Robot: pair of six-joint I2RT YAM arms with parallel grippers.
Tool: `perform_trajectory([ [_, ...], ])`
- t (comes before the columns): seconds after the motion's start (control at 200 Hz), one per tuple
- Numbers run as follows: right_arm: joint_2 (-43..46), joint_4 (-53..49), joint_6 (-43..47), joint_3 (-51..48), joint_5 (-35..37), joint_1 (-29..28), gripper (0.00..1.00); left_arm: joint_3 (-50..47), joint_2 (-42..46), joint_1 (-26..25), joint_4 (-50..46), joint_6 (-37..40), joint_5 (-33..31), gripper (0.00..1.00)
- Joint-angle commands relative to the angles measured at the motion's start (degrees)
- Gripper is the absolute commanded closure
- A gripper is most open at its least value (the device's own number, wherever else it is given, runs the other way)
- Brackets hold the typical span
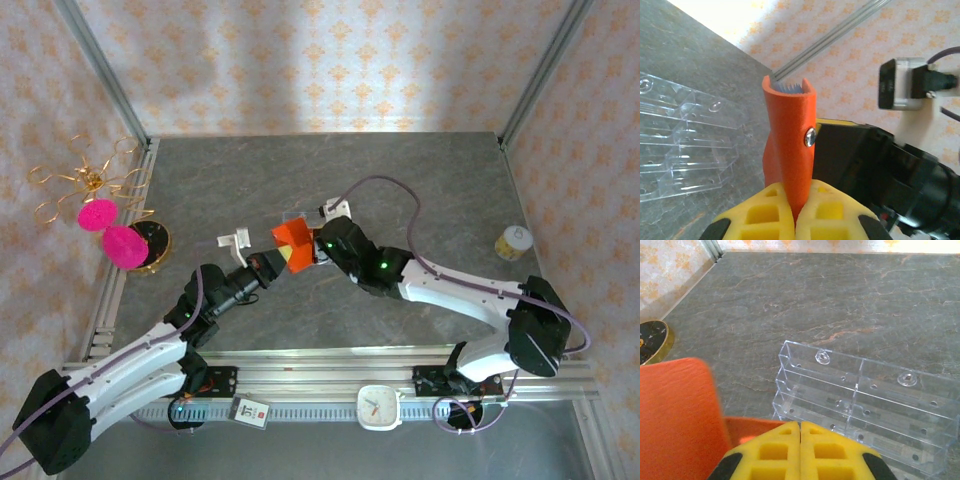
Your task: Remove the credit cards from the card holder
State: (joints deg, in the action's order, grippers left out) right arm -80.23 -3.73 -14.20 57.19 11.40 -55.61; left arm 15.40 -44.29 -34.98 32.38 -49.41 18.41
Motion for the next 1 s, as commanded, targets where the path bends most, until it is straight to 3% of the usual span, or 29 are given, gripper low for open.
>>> perform_trajectory([
  [0.0, 2.6, -1.6, -2.3, -3.7, 1.2, 3.3, 1.0, 2.5, 1.9, -0.4, 2.3, 0.8, 1.0, 1.0],
  [0.18, 10.6, 5.9, -1.5, -10.7, -8.3, 4.6, 1.0, 0.4, 1.7, -0.4, 5.1, 1.0, 2.7, 1.0],
  [0.32, 20.3, 14.5, -2.8, -18.2, -16.9, 5.2, 0.57, -0.7, -0.1, -0.4, 9.8, 1.2, 6.8, 1.0],
  [0.42, 24.5, 20.7, -4.4, -21.1, -24.0, 5.3, 0.45, -1.0, -1.9, -0.4, 12.7, 1.3, 9.4, 1.0],
  [0.541, 24.1, 22.2, -5.1, -19.8, -27.8, 5.3, 0.42, -1.3, -2.7, -0.4, 15.1, 1.0, 10.6, 1.0],
  [0.711, 20.1, 20.9, -5.4, -17.2, -27.4, 5.4, 0.42, -1.6, -2.6, -0.4, 17.6, 0.4, 12.5, 1.0],
  [0.996, 21.1, 20.1, -7.1, -19.1, -24.7, 6.9, 0.58, -1.6, -0.9, -0.4, 16.6, 0.5, 13.0, 1.0],
])
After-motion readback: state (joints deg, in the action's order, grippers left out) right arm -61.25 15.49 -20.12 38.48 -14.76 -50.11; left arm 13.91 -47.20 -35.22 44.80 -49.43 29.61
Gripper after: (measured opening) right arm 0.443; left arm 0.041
